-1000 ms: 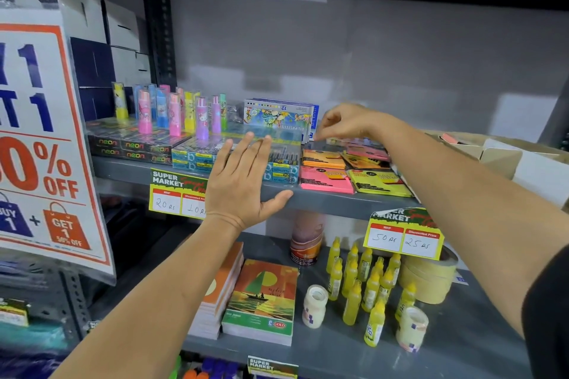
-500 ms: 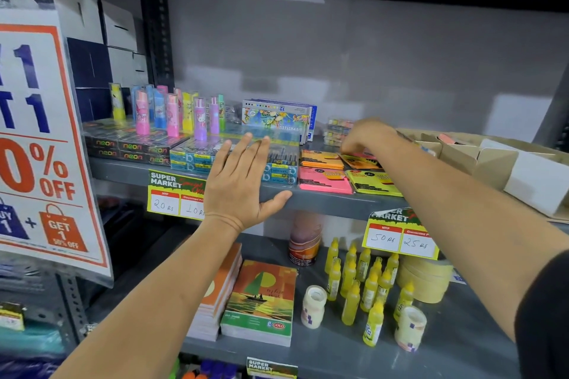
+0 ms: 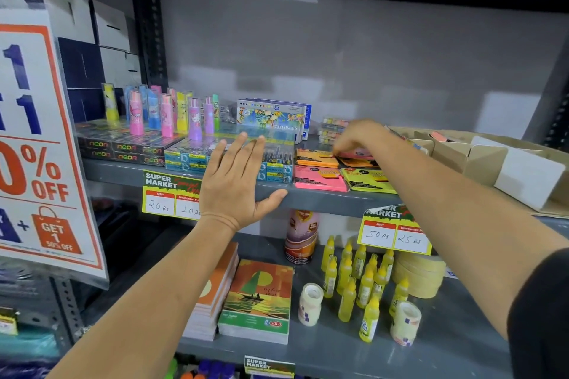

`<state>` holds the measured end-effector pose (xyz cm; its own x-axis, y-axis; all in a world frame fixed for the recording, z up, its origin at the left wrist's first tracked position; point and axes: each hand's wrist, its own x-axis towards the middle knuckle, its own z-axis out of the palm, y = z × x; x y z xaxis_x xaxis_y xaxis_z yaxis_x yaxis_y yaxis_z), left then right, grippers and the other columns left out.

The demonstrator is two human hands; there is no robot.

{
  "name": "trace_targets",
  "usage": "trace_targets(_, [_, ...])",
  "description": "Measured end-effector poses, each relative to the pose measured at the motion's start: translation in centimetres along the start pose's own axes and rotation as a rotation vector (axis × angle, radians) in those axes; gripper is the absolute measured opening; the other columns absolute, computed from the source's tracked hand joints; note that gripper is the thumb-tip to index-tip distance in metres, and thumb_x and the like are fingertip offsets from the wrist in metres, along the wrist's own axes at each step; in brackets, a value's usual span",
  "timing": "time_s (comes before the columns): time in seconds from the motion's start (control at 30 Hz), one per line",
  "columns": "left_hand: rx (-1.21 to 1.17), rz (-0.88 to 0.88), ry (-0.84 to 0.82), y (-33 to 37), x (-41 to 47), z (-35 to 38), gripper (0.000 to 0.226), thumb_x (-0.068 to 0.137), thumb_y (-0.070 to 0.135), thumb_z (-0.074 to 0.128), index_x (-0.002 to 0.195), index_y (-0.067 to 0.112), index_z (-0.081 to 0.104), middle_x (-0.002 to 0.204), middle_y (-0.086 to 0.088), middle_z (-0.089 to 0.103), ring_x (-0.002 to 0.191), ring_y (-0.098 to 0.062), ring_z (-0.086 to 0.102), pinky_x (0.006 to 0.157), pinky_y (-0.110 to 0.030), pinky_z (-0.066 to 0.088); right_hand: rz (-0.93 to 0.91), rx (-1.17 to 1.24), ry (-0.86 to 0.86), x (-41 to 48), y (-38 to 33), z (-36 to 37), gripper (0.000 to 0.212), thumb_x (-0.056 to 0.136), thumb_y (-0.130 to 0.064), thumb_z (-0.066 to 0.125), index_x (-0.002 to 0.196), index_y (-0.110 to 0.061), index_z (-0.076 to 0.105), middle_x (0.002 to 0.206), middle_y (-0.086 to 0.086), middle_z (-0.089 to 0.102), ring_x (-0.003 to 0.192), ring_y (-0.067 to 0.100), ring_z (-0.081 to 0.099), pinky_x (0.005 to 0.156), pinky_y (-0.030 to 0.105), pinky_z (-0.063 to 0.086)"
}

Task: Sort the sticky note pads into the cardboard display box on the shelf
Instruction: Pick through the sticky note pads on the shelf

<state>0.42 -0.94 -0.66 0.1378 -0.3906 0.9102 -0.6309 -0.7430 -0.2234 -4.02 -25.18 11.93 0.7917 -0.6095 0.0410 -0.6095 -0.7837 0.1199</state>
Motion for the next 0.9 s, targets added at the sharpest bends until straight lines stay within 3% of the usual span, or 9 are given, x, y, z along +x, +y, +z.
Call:
trace_targets(0.07, [-0.003, 0.001, 0.012, 0.0, 0.0, 0.1, 0.084, 0.089, 0.066, 0.03, 0.138, 0.001, 0.054, 0.134, -0.015, 0.061, 0.132, -0.031, 0.051, 0.112, -0.048, 0.033, 0.006, 0.031, -0.063, 0.0, 0.0, -0.1, 0.052, 0.082, -0.043, 0.061, 0.124, -0.015, 0.052, 0.12, 0.01, 0.053, 0.092, 0.025, 0.05, 0.076, 0.036, 0.046])
trace_targets(0.17, [-0.002, 0.003, 0.005, 0.0, 0.0, 0.0, 0.085, 0.09, 0.066, 0.027, 0.138, 0.001, 0.053, 0.134, -0.016, 0.06, 0.132, -0.031, 0.051, 0.113, -0.048, 0.033, 0.006, 0.054, -0.045, -0.1, 0.0, 0.0, 0.055, 0.081, -0.042, 0.063, 0.127, -0.014, 0.051, 0.114, 0.01, 0.05, 0.092, 0.025, 0.05, 0.074, 0.035, 0.044])
trace_targets(0.3, [-0.009, 0.002, -0.004, 0.0, 0.0, -0.1, 0.086, 0.092, 0.066, 0.022, 0.138, 0.001, 0.053, 0.134, -0.016, 0.061, 0.132, -0.031, 0.051, 0.113, -0.047, 0.031, 0.004, 0.085, 0.033, 0.2, 0.3, 0.4, 0.049, 0.078, -0.046, 0.065, 0.115, -0.016, 0.056, 0.105, 0.007, 0.051, 0.089, 0.024, 0.05, 0.071, 0.034, 0.044])
trace_targets(0.43, [-0.004, 0.006, -0.011, -0.1, 0.0, 0.0, 0.087, 0.093, 0.067, 0.02, 0.138, 0.001, 0.053, 0.135, -0.016, 0.06, 0.132, -0.031, 0.051, 0.113, -0.047, 0.029, 0.002, 0.13, 0.129, 0.0, 0.8, 0.7, 0.043, 0.074, -0.051, 0.067, 0.094, -0.015, 0.053, 0.08, 0.003, 0.051, 0.084, 0.022, 0.052, 0.067, 0.033, 0.046])
trace_targets(0.57, [-0.005, 0.001, -0.025, 0.0, -0.1, -0.1, 0.087, 0.093, 0.067, 0.019, 0.139, 0.001, 0.052, 0.135, -0.016, 0.06, 0.132, -0.031, 0.051, 0.113, -0.048, 0.031, 0.044, 0.262, 0.326, -1.1, 1.1, 0.8, 0.043, 0.071, -0.05, 0.067, 0.086, -0.013, 0.053, 0.07, 0.002, 0.047, 0.075, 0.022, 0.052, 0.058, 0.03, 0.042])
trace_targets(0.73, [-0.016, -0.007, -0.051, 0.1, 0.1, -0.4, 0.088, 0.093, 0.067, 0.016, 0.14, 0.001, 0.051, 0.136, -0.016, 0.059, 0.133, -0.031, 0.05, 0.113, -0.048, 0.032, 0.056, 0.432, 0.445, -3.9, 0.7, -0.1, 0.041, 0.072, -0.049, 0.065, 0.082, -0.011, 0.053, 0.087, 0.007, 0.055, 0.078, 0.026, 0.051, 0.06, 0.031, 0.041])
trace_targets(0.9, [-0.026, -0.01, -0.056, 0.2, 0.1, -0.5, 0.089, 0.093, 0.068, 0.017, 0.14, 0.0, 0.051, 0.136, -0.018, 0.059, 0.132, -0.033, 0.05, 0.113, -0.048, 0.03, -0.036, 0.484, 0.506, -8.2, -0.9, 0.3, 0.039, 0.072, -0.048, 0.065, 0.084, -0.011, 0.056, 0.086, 0.008, 0.056, 0.081, 0.027, 0.055, 0.06, 0.03, 0.038])
